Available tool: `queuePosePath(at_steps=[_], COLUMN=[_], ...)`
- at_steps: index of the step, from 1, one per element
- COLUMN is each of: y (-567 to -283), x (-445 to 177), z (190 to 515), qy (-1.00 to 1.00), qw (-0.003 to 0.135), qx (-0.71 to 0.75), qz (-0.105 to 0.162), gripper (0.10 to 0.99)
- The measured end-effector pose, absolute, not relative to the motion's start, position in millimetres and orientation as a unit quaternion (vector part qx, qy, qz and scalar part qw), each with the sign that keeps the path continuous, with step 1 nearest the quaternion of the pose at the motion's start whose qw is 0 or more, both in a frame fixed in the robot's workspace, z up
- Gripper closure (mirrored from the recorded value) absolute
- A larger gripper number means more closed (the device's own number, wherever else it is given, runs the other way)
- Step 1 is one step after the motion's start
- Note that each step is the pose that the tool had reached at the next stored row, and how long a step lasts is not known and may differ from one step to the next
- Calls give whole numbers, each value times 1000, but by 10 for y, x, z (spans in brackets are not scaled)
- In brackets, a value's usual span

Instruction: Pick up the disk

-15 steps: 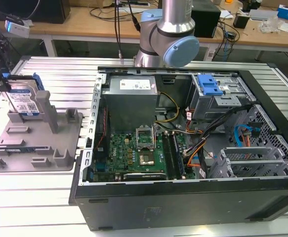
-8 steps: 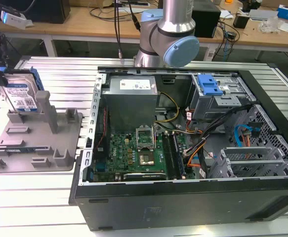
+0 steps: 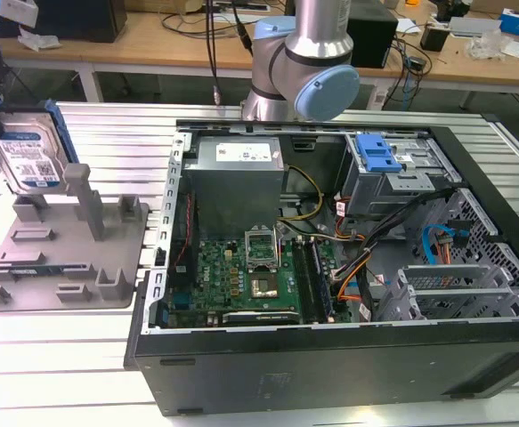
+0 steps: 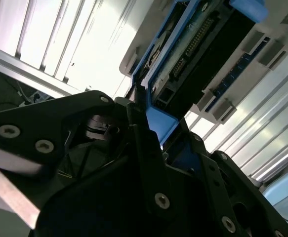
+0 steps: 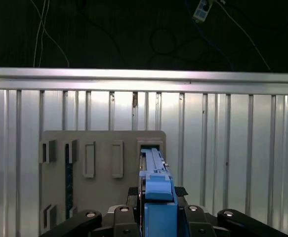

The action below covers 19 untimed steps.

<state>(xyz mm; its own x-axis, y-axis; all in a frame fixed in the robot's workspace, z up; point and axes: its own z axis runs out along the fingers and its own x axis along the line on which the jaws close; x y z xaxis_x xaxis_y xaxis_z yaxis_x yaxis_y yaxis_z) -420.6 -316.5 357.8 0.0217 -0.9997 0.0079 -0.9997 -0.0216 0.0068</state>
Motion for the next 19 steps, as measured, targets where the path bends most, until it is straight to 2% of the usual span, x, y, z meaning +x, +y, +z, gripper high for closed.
queuePosePath(at_steps=[13,19], y=[-3181,-3192], x=[-4206,-4206], z=[4270,4732], qy=[-699,-699], qw=[2,0], qx=[715,715], qz=[-3,-5], gripper=[718,718])
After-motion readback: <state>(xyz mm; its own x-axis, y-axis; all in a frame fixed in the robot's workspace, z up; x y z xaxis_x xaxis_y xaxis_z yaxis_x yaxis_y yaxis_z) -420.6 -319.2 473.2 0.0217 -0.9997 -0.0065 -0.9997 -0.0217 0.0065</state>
